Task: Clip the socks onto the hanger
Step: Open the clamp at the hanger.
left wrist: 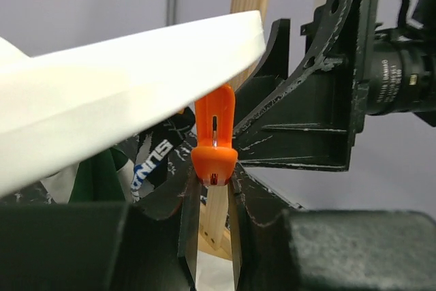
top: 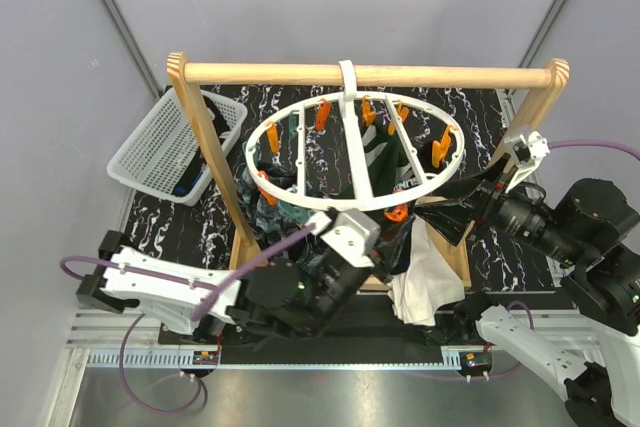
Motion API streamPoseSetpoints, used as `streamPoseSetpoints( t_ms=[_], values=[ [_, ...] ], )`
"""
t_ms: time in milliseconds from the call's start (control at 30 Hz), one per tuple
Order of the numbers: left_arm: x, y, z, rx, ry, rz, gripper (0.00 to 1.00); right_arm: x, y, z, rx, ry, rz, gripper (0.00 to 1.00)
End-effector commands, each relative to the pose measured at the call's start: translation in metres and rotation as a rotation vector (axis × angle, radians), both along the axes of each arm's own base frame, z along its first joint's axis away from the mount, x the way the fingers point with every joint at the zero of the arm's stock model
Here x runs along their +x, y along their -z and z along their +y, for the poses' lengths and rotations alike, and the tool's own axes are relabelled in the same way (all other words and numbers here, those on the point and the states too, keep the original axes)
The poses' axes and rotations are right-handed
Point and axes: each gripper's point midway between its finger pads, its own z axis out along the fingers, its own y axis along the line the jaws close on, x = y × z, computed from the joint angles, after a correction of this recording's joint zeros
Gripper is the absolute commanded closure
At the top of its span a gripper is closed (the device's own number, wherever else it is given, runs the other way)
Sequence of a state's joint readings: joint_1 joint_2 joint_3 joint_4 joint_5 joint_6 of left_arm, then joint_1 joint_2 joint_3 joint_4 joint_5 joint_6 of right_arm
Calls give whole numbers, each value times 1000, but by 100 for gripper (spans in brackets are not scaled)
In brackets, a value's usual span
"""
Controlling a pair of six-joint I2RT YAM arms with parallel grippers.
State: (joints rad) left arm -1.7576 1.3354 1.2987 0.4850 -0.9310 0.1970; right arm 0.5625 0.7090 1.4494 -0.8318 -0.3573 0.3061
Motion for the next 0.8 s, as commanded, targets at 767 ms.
streamPoseSetpoints(
  t_ms=[767],
  values=[
    [-4, -1, -31, 145, -164, -33, 100, -45, -47, 12, -46, -285, -242, 18]
  ],
)
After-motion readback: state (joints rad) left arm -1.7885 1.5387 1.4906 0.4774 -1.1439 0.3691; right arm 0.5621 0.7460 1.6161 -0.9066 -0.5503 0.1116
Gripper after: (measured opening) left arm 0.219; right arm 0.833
